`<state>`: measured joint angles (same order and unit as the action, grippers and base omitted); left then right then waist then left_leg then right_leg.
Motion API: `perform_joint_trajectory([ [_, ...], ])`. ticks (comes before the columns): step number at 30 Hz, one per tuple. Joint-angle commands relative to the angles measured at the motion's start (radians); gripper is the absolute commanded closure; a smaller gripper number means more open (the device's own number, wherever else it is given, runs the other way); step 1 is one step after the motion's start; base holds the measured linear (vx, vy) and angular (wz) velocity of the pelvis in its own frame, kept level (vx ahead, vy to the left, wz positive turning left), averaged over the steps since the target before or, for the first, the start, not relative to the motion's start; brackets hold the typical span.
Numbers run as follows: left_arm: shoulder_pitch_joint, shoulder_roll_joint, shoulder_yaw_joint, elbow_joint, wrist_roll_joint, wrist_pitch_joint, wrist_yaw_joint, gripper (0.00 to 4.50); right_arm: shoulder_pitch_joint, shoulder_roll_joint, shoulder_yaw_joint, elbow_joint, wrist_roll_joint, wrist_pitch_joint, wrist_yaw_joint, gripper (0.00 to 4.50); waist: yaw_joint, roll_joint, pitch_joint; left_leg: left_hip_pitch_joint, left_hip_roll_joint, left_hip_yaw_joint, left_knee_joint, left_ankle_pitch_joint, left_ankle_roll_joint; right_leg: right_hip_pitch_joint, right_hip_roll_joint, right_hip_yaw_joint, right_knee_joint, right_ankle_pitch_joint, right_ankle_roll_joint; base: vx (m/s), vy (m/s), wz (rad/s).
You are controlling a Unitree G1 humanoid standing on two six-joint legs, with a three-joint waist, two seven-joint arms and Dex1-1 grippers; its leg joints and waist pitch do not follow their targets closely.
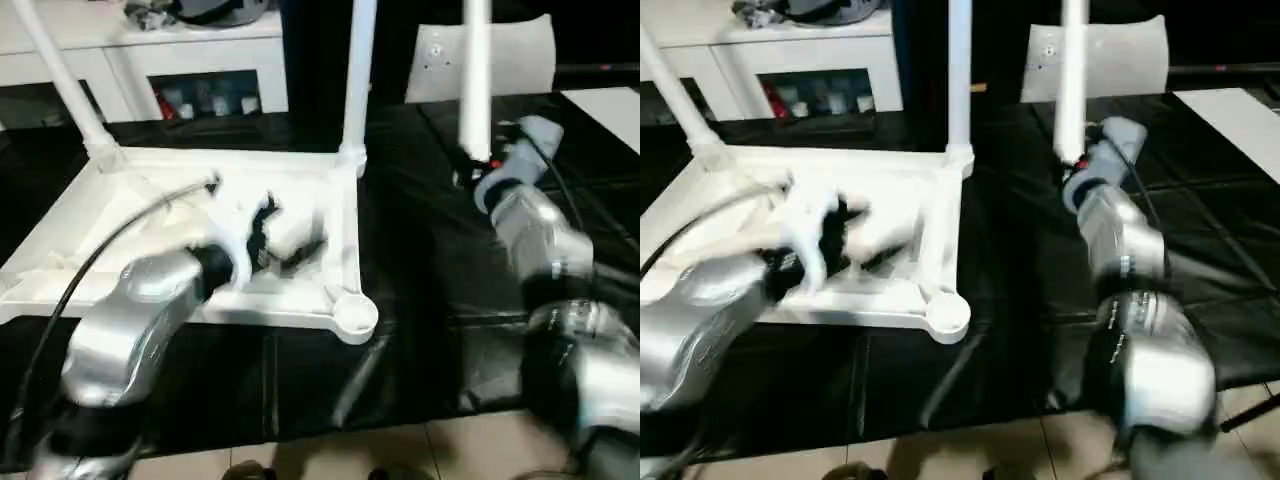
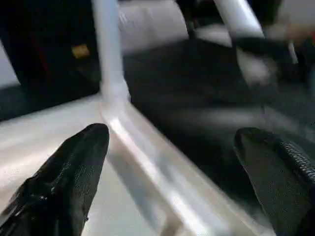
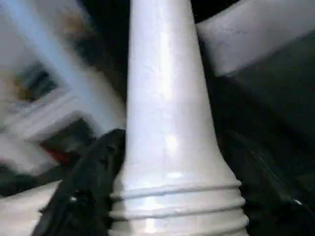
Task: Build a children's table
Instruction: Pick table leg
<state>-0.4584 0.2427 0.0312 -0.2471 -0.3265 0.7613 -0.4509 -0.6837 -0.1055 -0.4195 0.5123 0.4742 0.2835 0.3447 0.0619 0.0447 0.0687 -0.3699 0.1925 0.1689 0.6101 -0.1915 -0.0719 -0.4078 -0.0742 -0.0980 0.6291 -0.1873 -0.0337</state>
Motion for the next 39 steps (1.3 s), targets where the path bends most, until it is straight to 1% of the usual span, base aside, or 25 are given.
perform_joint_trajectory([
  [1, -0.044, -0.033, 0.056, 0.025, -0.054, -0.003, 0.030, 0.00, 0.054, 0.023, 0.013, -0.206, 0.151, 0.068, 0.111, 1.78, 0.008, 0.000, -0.085, 0.001, 0.019, -0.005, -0.057, -0.109, 0.086, 0.072, -0.055, 0.050, -0.081, -0.110, -0.191, 0.000, 0.000, 0.00],
  [2, -0.063, -0.050, 0.073, 0.037, -0.073, -0.004, 0.036, 0.00, 0.091, 0.028, 0.036, -0.266, 0.189, 0.101, 0.144, 1.78, 0.011, -0.001, -0.086, 0.000, 0.021, -0.008, -0.059, -0.103, 0.090, 0.072, -0.055, 0.049, -0.081, -0.118, -0.190, 0.000, 0.000, 0.00],
  [3, -0.096, -0.082, 0.104, 0.058, -0.115, 0.001, 0.049, 0.00, 0.159, 0.025, 0.090, -0.366, 0.244, 0.156, 0.206, 1.78, 0.012, 0.000, -0.087, 0.001, 0.024, -0.009, -0.059, -0.106, 0.086, 0.070, -0.058, 0.049, -0.080, -0.129, -0.189, 0.000, 0.000, 0.00],
  [5, -0.105, -0.091, 0.113, 0.063, -0.129, 0.005, 0.053, 0.00, 0.178, 0.022, 0.105, -0.391, 0.256, 0.171, 0.222, 1.79, 0.019, -0.002, -0.085, 0.002, 0.025, -0.009, -0.059, -0.109, 0.085, 0.069, -0.059, 0.050, -0.085, -0.164, -0.177, 0.000, 0.000, 0.00],
  [6, -0.126, -0.112, 0.132, 0.071, -0.160, 0.010, 0.055, 0.00, 0.214, 0.013, 0.131, -0.439, 0.281, 0.205, 0.252, 1.79, 0.017, -0.014, -0.082, -0.005, 0.022, -0.008, -0.062, -0.116, 0.077, 0.072, -0.059, 0.047, -0.090, -0.209, -0.161, 0.000, 0.000, 0.00],
  [7, -0.158, -0.144, 0.162, 0.085, -0.214, 0.030, 0.057, 0.00, 0.257, -0.007, 0.161, -0.495, 0.323, 0.262, 0.302, 1.80, 0.023, -0.008, -0.080, 0.004, 0.019, -0.003, -0.059, -0.126, 0.072, 0.065, -0.059, 0.049, -0.100, -0.258, -0.147, 0.000, 0.000, 0.00],
  [8, -0.174, -0.160, 0.176, 0.093, -0.239, 0.039, 0.059, 0.00, 0.279, -0.014, 0.173, -0.526, 0.343, 0.293, 0.324, 1.80, 0.031, -0.007, -0.079, 0.006, 0.021, -0.003, -0.059, -0.128, 0.067, 0.065, -0.060, 0.051, -0.103, -0.280, -0.136, 0.000, 0.000, 0.00],
  [9, -0.174, -0.160, 0.176, 0.093, -0.239, 0.039, 0.059, 0.00, 0.279, -0.014, 0.173, -0.526, 0.343, 0.293, 0.324, 1.80, 0.033, -0.008, -0.080, 0.003, 0.023, -0.006, -0.061, -0.130, 0.066, 0.065, -0.062, 0.050, -0.103, -0.288, -0.134, 0.000, 0.000, 0.00],
  [10, -0.212, -0.195, 0.211, 0.116, -0.302, 0.075, 0.065, 0.00, 0.317, -0.036, 0.194, -0.582, 0.391, 0.363, 0.379, 1.80, 0.030, -0.024, -0.079, -0.002, 0.021, -0.006, -0.064, -0.130, 0.061, 0.067, -0.059, 0.048, -0.104, -0.303, -0.119, 0.000, 0.000, 0.00],
  [11, -0.212, -0.195, 0.211, 0.116, -0.302, 0.075, 0.065, 0.00, 0.317, -0.036, 0.194, -0.582, 0.391, 0.363, 0.379, 1.80, 0.035, -0.022, -0.079, 0.000, 0.019, -0.005, -0.062, -0.124, 0.060, 0.068, -0.060, 0.048, -0.103, -0.308, -0.117, 0.000, 0.000, 0.00],
  [13, -0.249, -0.229, 0.246, 0.141, -0.364, 0.107, 0.080, 0.00, 0.339, -0.064, 0.217, -0.617, 0.424, 0.424, 0.426, 1.80, 0.042, -0.019, -0.080, -0.001, 0.021, -0.008, -0.062, -0.116, 0.059, 0.066, -0.064, 0.048, -0.105, -0.318, -0.111, 0.000, 0.000, 0.00],
  [14, -0.258, -0.239, 0.255, 0.146, -0.381, 0.110, 0.086, 0.00, 0.344, -0.071, 0.223, -0.625, 0.431, 0.438, 0.436, 1.80, 0.043, -0.022, -0.080, 0.001, 0.021, -0.007, -0.062, -0.111, 0.060, 0.064, -0.061, 0.048, -0.107, -0.319, -0.104, 0.000, 0.000, 0.00],
  [15, -0.271, -0.253, 0.271, 0.153, -0.416, 0.120, 0.092, 0.00, 0.354, -0.082, 0.235, -0.639, 0.439, 0.452, 0.443, 1.80, 0.046, -0.020, -0.081, 0.001, 0.024, -0.008, -0.063, -0.108, 0.061, 0.064, -0.063, 0.048, -0.107, -0.315, -0.104, 0.000, 0.000, 0.00],
  [16, -0.272, -0.254, 0.272, 0.154, -0.419, 0.121, 0.093, 0.00, 0.355, -0.083, 0.236, -0.641, 0.440, 0.454, 0.444, 1.80, 0.047, -0.020, -0.082, -0.003, 0.024, -0.008, -0.063, -0.099, 0.060, 0.066, -0.065, 0.047, -0.107, -0.305, -0.102, 0.000, 0.000, 0.00],
  [17, -0.286, -0.268, 0.289, 0.160, -0.469, 0.139, 0.101, 0.00, 0.370, -0.098, 0.253, -0.661, 0.450, 0.468, 0.451, 1.80, 0.048, -0.030, -0.082, -0.002, 0.025, -0.008, -0.064, -0.098, 0.061, 0.065, -0.064, 0.047, -0.108, -0.302, -0.100, 0.000, 0.000, 0.00],
  [18, -0.297, -0.278, 0.302, 0.162, -0.530, 0.173, 0.099, 0.00, 0.386, -0.114, 0.277, -0.681, 0.455, 0.480, 0.459, 1.80, 0.051, -0.025, -0.083, -0.002, 0.024, -0.008, -0.062, -0.088, 0.059, 0.065, -0.065, 0.048, -0.104, -0.287, -0.108, 0.000, 0.000, 0.00],
  [19, -0.291, -0.270, 0.289, 0.154, -0.537, 0.194, 0.082, 0.00, 0.389, -0.120, 0.291, -0.686, 0.450, 0.483, 0.466, 1.80, 0.054, -0.032, -0.083, -0.004, 0.024, -0.008, -0.063, -0.082, 0.059, 0.067, -0.066, 0.048, -0.102, -0.278, -0.112, 0.000, 0.000, 0.00],
  [21, -0.283, -0.259, 0.273, 0.146, -0.526, 0.209, 0.068, 0.00, 0.390, -0.122, 0.298, -0.691, 0.446, 0.488, 0.473, 1.80, 0.052, -0.030, -0.083, -0.005, 0.025, -0.008, -0.063, -0.075, 0.065, 0.063, -0.065, 0.049, -0.104, -0.269, -0.105, 0.000, 0.000, 0.00],
  [23, -0.264, -0.250, 0.258, 0.138, -0.506, 0.205, 0.057, 0.17, 0.390, -0.121, 0.309, -0.693, 0.433, 0.489, 0.479, 1.80, 0.053, -0.035, -0.082, -0.003, 0.025, -0.007, -0.064, -0.082, 0.065, 0.063, -0.067, 0.049, -0.108, -0.288, -0.097, 0.000, 0.000, 0.00],
  [25, -0.248, -0.245, 0.253, 0.127, -0.500, 0.197, 0.051, 0.17, 0.388, -0.123, 0.319, -0.690, 0.420, 0.488, 0.483, 1.80, 0.056, -0.033, -0.080, -0.003, 0.026, -0.007, -0.066, -0.089, 0.051, 0.063, -0.068, 0.050, -0.111, -0.319, -0.079, 0.000, 0.000, 0.00],
  [29, -0.209, -0.217, 0.227, 0.082, -0.529, 0.173, 0.020, 0.34, 0.386, -0.134, 0.333, -0.684, 0.411, 0.472, 0.470, 1.80, 0.057, -0.037, -0.080, -0.003, 0.028, -0.009, -0.068, -0.093, 0.042, 0.063, -0.070, 0.050, -0.111, -0.322, -0.072, 0.000, 0.000, 0.00],
  [31, -0.192, -0.195, 0.197, 0.070, -0.471, 0.110, -0.005, 0.34, 0.382, -0.133, 0.334, -0.672, 0.397, 0.458, 0.463, 1.80, 0.055, -0.035, -0.079, -0.002, 0.029, -0.010, -0.070, -0.099, 0.040, 0.061, -0.069, 0.051, -0.111, -0.328, -0.065, 0.000, 0.000, 0.00],
  [34, -0.173, -0.179, 0.171, 0.061, -0.424, 0.044, -0.044, 0.34, 0.378, -0.130, 0.339, -0.661, 0.370, 0.437, 0.454, 1.80, 0.054, -0.036, -0.079, -0.002, 0.028, -0.008, -0.070, -0.101, 0.035, 0.061, -0.070, 0.052, -0.112, -0.330, -0.054, 0.000, 0.000, 0.00],
  [36, -0.164, -0.168, 0.154, 0.053, -0.406, 0.019, -0.069, 0.34, 0.376, -0.130, 0.341, -0.657, 0.364, 0.435, 0.454, 1.80, 0.053, -0.038, -0.080, -0.001, 0.029, -0.008, -0.071, -0.100, 0.032, 0.061, -0.069, 0.052, -0.110, -0.321, -0.054, 0.000, 0.000, 0.00],
  [39, -0.148, -0.142, 0.114, 0.038, -0.379, 0.000, -0.105, 0.34, 0.378, -0.142, 0.365, -0.654, 0.342, 0.432, 0.470, 1.80, 0.051, -0.035, -0.079, -0.001, 0.030, -0.009, -0.072, -0.106, 0.030, 0.060, -0.069, 0.053, -0.109, -0.315, -0.058, 0.000, 0.000, 0.00],
])
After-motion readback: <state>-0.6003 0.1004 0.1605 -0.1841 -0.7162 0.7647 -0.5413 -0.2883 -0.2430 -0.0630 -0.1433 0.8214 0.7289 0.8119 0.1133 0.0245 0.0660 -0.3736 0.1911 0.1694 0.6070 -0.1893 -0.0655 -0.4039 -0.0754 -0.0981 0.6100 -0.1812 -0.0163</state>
